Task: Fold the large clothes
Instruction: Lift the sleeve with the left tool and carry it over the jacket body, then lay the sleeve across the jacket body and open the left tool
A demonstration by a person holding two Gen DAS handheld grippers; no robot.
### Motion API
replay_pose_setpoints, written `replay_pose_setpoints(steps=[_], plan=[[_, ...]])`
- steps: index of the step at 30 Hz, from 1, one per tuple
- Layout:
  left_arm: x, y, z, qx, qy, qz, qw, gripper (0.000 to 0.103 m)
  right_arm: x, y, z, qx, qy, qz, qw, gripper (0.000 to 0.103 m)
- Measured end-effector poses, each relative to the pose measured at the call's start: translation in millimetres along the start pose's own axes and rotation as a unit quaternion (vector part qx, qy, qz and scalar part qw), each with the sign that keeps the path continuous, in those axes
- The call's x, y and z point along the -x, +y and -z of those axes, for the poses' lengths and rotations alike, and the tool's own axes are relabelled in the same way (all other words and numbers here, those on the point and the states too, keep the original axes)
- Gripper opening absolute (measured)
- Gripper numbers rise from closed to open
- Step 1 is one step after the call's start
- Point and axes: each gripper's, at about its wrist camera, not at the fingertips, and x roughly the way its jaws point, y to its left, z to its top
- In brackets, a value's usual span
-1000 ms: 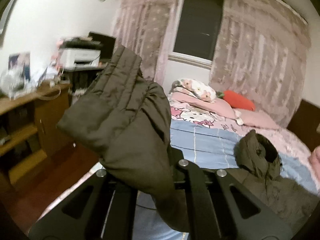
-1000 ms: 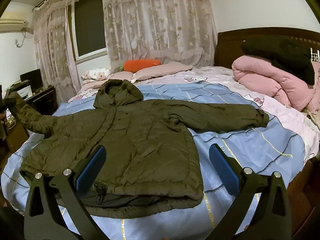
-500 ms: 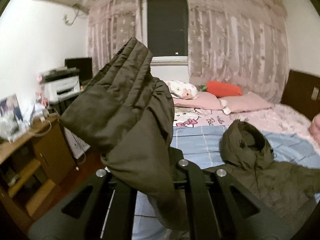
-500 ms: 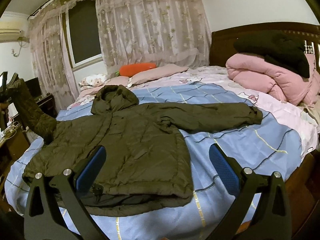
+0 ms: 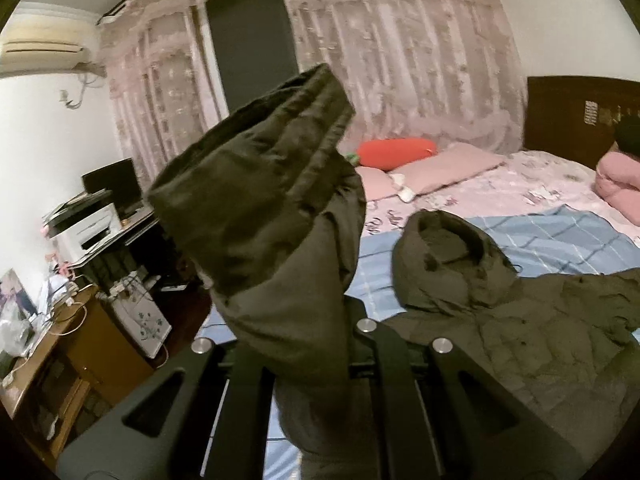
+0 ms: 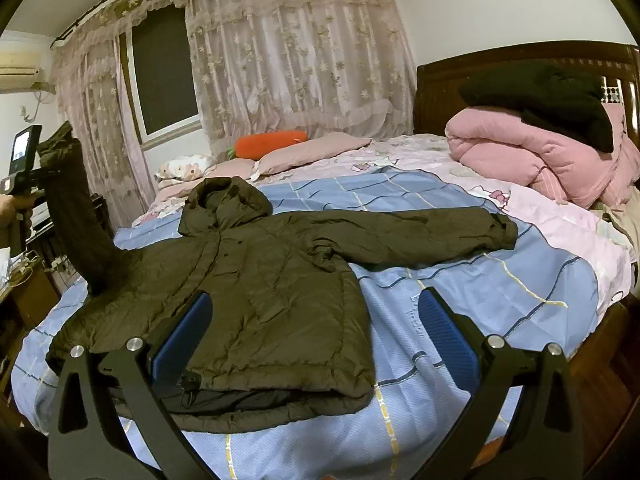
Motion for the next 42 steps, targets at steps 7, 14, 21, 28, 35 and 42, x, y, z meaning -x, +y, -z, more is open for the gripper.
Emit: replay_pose_setpoints(steps=[7,14,21,28,35,42], plan=[[-11,-51,-2,-0.021,0.012,0.026,0.9994,0.005,1,-2,0,-0.003,0.002,-0.001,1.0,0.102],[-32,-94,0,-0.019,0.033,0.046,0.9982,0.005,-1,-10,0,-0.01,0.004,0.003,1.0,0.102],[-62,-138,13,0.001,0.063,0.07,0.9956,0.005,-2,-20,1,-0.018,0.009,0.008,1.0,0.102],[-100,-203,44,-0.001,0.103,0.097,0.99,0.006,-4,-31,3,-0.025,0.015,0.015,0.999,0.102],[-140,-252,87,0.015,0.152,0.113,0.9818,0.006,-8,-42,5,-0.034,0.023,0.024,0.999,0.102],[-165,-279,121,0.029,0.194,0.128,0.9723,0.04,-14,-44,7,-0.036,0.031,0.026,0.999,0.102]])
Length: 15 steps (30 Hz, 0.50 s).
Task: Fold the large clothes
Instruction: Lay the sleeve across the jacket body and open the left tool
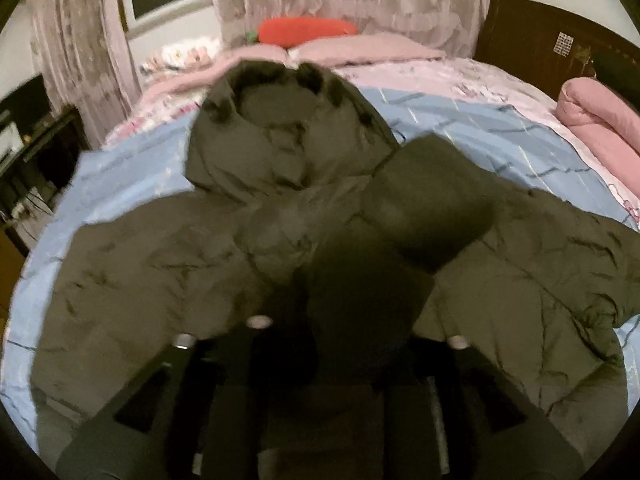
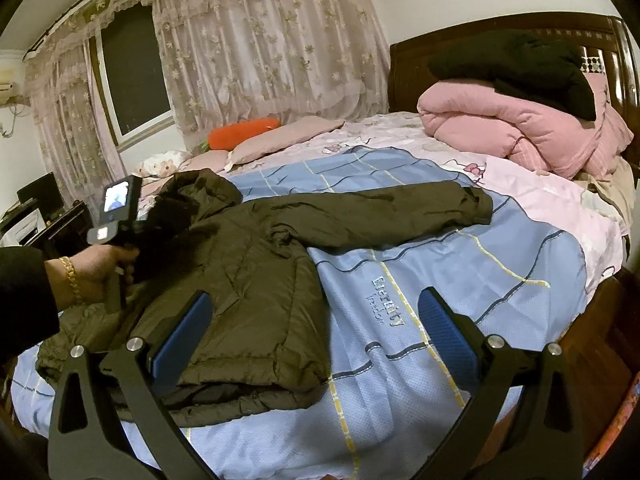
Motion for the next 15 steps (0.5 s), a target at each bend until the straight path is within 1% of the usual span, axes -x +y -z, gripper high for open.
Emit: replay_pose_setpoints(steps=[1,2,3,6,8,9,11,13,14,15], plan=[[-2,-1,3,0.006,0.004,0.019,0.9998,0.084,-1,0,0,0.001,0.001,0.0,1.0,0.102],[-1,-2,5,0.013,0.0,0.044,0.999,0.101,-1,-2,0,0.0,0.003,0.0,1.0,0.102],[1,-6,8,0.013,-0.01,0.066,0.9977,0.101,-2,-3,0,-0.002,0.004,0.0,1.0,0.102],[10,-20,11,0.003,-0.005,0.084,0.9964,0.101,-2,-4,-1,-0.006,0.004,-0.001,1.0,0.102],[24,-27,11,0.01,-0.009,0.09,0.9959,0.101,-2,-3,-2,-0.006,0.004,-0.001,1.0,0.102],[35,-29,13,0.017,-0.017,0.095,0.9952,0.101,-2,-3,-2,-0.005,0.003,-0.002,1.0,0.102],[64,-33,18,0.023,-0.03,0.092,0.9951,0.101,-1,0,-2,-0.002,0.0,-0.003,1.0,0.102],[98,-32,28,0.023,-0.03,0.094,0.9948,0.101,0,2,-2,0.0,-0.003,-0.005,1.0,0.102],[112,-33,32,0.023,-0.03,0.092,0.995,0.101,2,4,-1,0.001,-0.006,-0.007,1.0,0.102],[135,-32,42,0.02,-0.032,0.084,0.9957,0.101,4,6,-1,0.003,-0.009,-0.009,1.0,0.102]])
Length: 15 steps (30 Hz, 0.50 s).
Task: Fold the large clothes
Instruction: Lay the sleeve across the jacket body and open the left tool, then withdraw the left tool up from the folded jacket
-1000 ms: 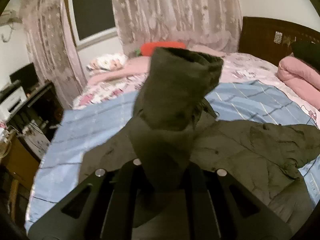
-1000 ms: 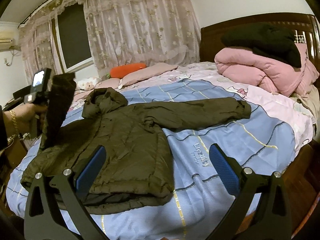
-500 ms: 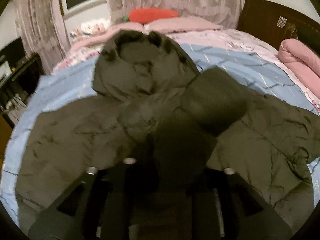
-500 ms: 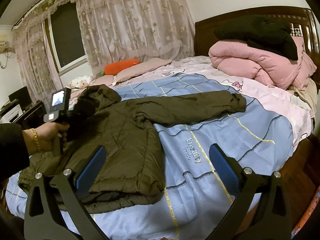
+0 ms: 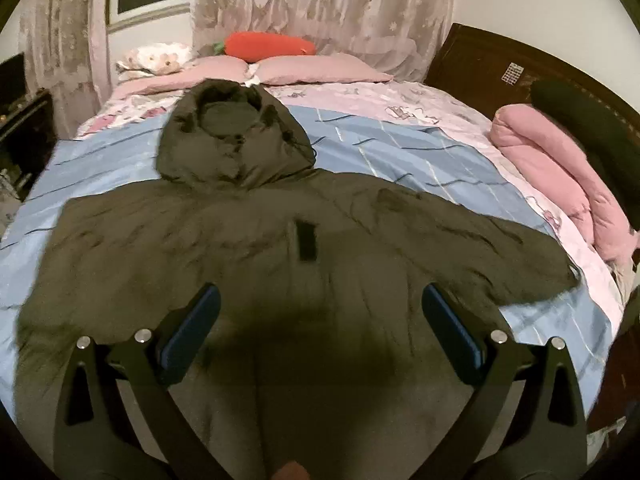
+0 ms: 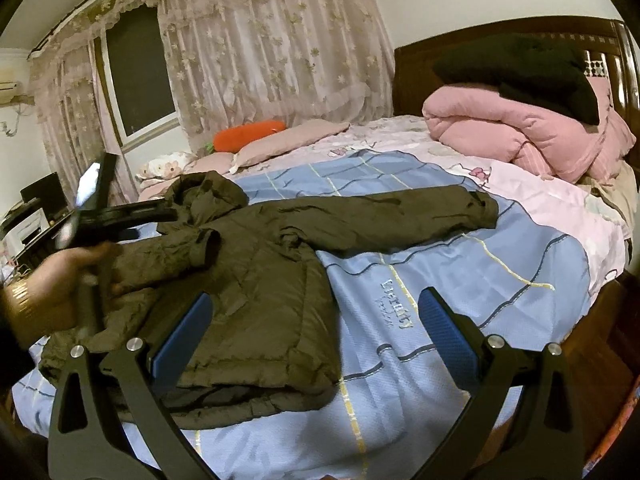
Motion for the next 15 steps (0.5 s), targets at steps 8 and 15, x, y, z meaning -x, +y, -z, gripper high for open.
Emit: replay_pose_setpoints(steps=[8,15], plan=[[178,4,77,-0.011,-0.05,-0.104,0.9933,0.101,23,10,3,0.014,-0.03,-0.008,0.999,0.102],[302,35,140,0.041,-0.102,-0.161,0.9808,0.101,48,21,6,0.033,-0.048,-0.005,0.998,0.102]])
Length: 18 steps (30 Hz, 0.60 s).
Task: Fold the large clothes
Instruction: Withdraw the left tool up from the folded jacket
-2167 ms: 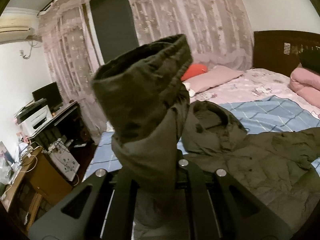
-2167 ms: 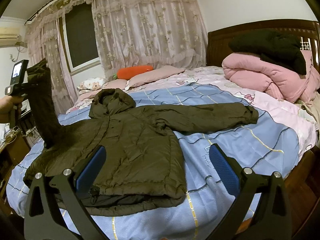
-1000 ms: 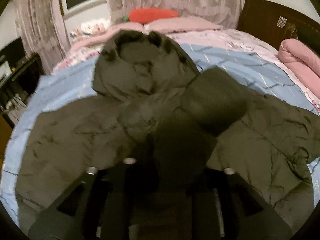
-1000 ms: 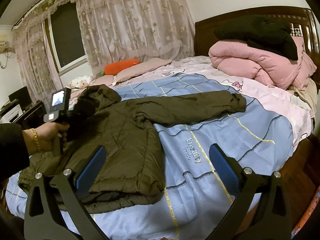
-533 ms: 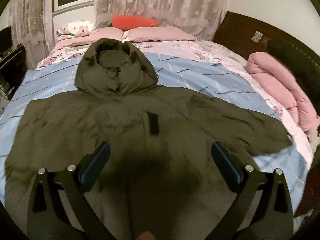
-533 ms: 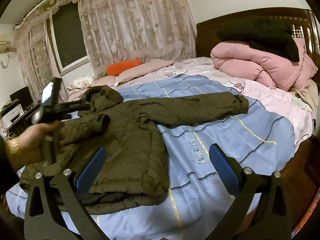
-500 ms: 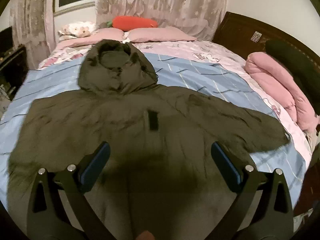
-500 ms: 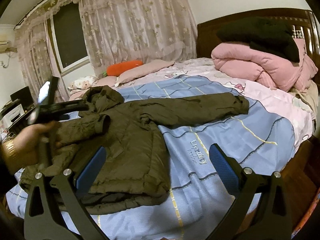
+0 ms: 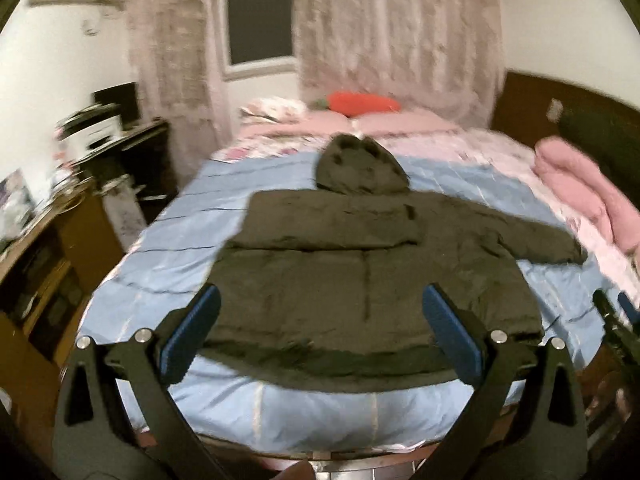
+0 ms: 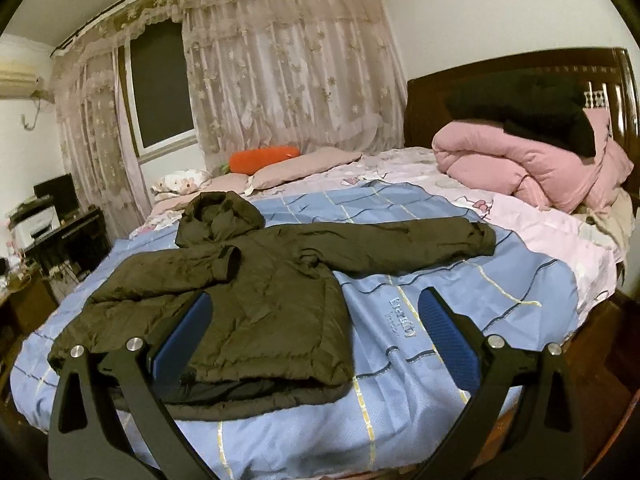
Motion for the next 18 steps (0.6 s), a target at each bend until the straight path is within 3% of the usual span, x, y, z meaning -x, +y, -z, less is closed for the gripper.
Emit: replay_pose_setpoints(steps=[3,6,9,18], plan=[[34,28,1,0.039,-0.023,0.004,0.999,0.101,15,6,-3,0.006,0.0,0.01,1.0,0.102],[66,42,0,0.036,-0.062,-0.02,0.9972,0.101,31,14,-9,0.015,0.004,0.019,1.0,0.102],[86,53,-2,0.044,-0.086,-0.015,0.9952,0.101,48,21,-14,0.027,0.002,0.028,0.999,0.102],[94,59,10,0.045,-0.082,-0.01,0.9955,0.101,68,39,-26,0.052,0.034,0.079,0.995,0.102]])
